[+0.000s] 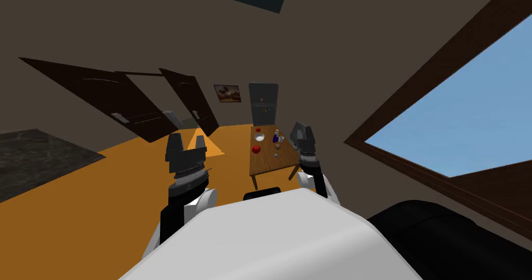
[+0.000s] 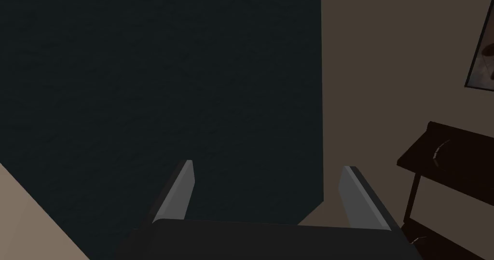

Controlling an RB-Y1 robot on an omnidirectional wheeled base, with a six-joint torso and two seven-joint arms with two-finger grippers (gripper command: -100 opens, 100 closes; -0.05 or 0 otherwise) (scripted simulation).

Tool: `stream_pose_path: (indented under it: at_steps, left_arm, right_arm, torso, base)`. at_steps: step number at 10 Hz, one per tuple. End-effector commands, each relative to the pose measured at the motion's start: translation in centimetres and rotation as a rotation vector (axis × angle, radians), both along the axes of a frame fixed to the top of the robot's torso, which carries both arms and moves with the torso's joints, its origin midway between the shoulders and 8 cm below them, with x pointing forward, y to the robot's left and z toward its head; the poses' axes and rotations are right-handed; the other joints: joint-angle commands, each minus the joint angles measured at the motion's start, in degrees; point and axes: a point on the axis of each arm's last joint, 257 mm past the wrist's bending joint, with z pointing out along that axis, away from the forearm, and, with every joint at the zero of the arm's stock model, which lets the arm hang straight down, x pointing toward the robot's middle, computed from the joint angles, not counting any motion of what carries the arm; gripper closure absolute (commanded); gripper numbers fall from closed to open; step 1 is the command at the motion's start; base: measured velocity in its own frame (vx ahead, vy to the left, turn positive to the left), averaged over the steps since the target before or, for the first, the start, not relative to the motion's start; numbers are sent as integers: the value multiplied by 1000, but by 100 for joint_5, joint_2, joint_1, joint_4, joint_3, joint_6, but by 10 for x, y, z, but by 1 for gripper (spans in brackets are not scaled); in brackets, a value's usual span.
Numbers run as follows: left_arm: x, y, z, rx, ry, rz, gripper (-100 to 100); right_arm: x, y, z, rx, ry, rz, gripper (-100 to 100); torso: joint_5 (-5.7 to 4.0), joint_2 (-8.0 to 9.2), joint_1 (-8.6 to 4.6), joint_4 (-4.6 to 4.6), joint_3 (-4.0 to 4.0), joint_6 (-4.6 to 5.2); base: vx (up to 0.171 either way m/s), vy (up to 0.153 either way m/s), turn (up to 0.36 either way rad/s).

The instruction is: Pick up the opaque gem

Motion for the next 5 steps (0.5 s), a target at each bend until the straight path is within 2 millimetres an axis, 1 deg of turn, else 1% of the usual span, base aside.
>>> stream_pose_path:
  at_steps: [1,3,5]
  left_arm:
    - [0,0,0,0,0,0,0]
    - [0,0,0,0,0,0,0]
    - [0,0,0,0,0,0,0]
  right_arm:
    - [2,3,-7,-58,26,-11,-100]
    - [3,4,-18,-127,58,-40,-100]
    - [5,3,-32,-212,101,-87,-100]
  torso:
    - [0,0,0,0,0,0]
    - [-5,2,-23,0,1,-2]
    - [-7,7,-34,1,4,-3]
  base:
    - [-3,-25,162]
    - [-8,-70,203]
    - [-26,-85,297]
